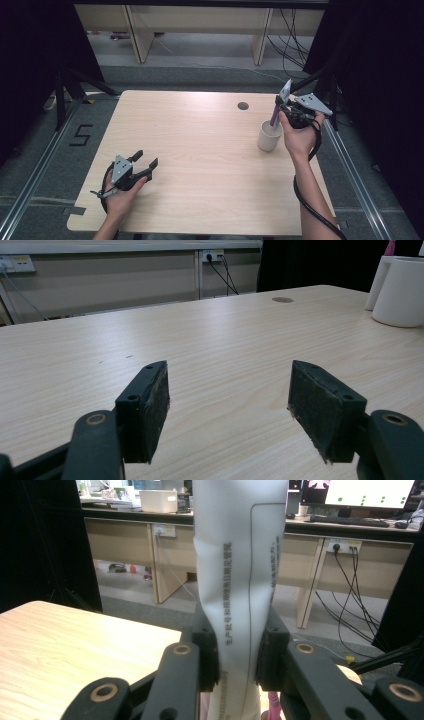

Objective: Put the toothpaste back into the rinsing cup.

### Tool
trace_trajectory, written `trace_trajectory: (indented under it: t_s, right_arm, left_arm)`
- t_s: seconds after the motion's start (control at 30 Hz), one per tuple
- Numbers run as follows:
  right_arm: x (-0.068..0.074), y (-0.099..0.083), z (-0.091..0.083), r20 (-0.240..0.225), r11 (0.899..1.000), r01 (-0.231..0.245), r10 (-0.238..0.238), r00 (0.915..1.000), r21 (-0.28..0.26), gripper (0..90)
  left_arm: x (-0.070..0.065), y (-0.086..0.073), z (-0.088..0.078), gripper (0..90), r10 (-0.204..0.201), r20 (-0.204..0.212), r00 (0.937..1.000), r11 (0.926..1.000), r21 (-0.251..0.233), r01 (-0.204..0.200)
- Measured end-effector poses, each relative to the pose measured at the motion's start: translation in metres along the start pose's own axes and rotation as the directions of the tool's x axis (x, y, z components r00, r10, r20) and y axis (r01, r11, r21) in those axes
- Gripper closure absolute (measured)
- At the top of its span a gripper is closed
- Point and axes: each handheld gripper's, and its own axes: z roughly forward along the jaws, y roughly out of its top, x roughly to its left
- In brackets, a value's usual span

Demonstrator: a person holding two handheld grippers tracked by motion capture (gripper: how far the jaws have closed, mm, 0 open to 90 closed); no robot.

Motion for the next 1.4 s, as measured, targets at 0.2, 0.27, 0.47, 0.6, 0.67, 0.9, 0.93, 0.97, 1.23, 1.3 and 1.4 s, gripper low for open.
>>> trace_trajectory:
  t_s: [0.2,0.27,0.47,0.6,0.67,0.9,0.93,0.97,1.23,1.3,1.4]
  right_arm:
    - [-0.001,-0.004,0.003,0.002,1.0,0.006,-0.006,1.0,0.002,76.0]
    - [-0.001,-0.006,0.003,0.009,1.0,-0.006,0.006,0.9999,0.012,76.0]
    - [-0.002,-0.012,0.005,0.007,1.0,0.007,-0.007,0.9999,0.023,76.0]
    - [-0.002,-0.016,0.007,0.007,1.0,-0.009,0.008,0.9999,0.03,75.9]
    - [-0.002,-0.017,0.008,0.007,1.0,-0.001,0.001,1.0,0.018,76.0]
    - [-0.003,-0.023,0.008,0.015,1.0,0.011,-0.012,0.9998,0.023,75.9]
    - [-0.002,-0.024,0.008,0.019,1.0,0.004,-0.004,0.9998,0.028,75.9]
    - [-0.001,-0.025,0.008,0.018,0.999,-0.011,0.011,0.9998,0.034,75.9]
    - [-0.003,-0.03,0.011,0.013,0.999,-0.001,0.001,0.9999,0.042,75.8]
    - [-0.003,-0.031,0.011,0.021,0.999,0.007,-0.008,0.9997,0.041,75.8]
    - [-0.001,-0.034,0.011,0.021,0.998,-0.014,0.013,0.9997,0.058,75.8]
  left_arm:
    - [0.0,0.0,-0.001,32.8,0.003,-0.002,1.0,1.0,0.009,-0.003]
    - [0.0,0.0,0.0,32.8,0.002,0.004,1.0,1.0,0.0,-0.002]
    - [-0.001,0.001,-0.001,32.9,0.003,-0.004,1.0,0.9999,0.015,-0.003]
    - [0.0,0.0,0.0,32.8,0.002,0.003,1.0,1.0,0.0,-0.002]
    - [0.0,0.0,0.0,32.8,0.0,0.001,1.0,1.0,0.0,0.0]
    - [0.0,0.0,0.0,32.7,0.004,0.003,1.0,1.0,0.0,-0.004]
    - [0.0,0.0,0.0,32.7,0.003,0.002,1.0,1.0,0.0,-0.003]
    - [0.0,0.0,0.0,32.7,0.004,0.003,1.0,1.0,0.0,-0.004]
    - [0.0,0.0,0.0,32.5,0.004,0.005,1.0,1.0,0.0,-0.004]
    - [0.0,0.0,-0.001,32.5,0.004,0.0,1.0,1.0,0.008,-0.004]
    - [0.0,0.0,0.0,32.4,0.002,0.003,1.0,1.0,0.0,-0.002]
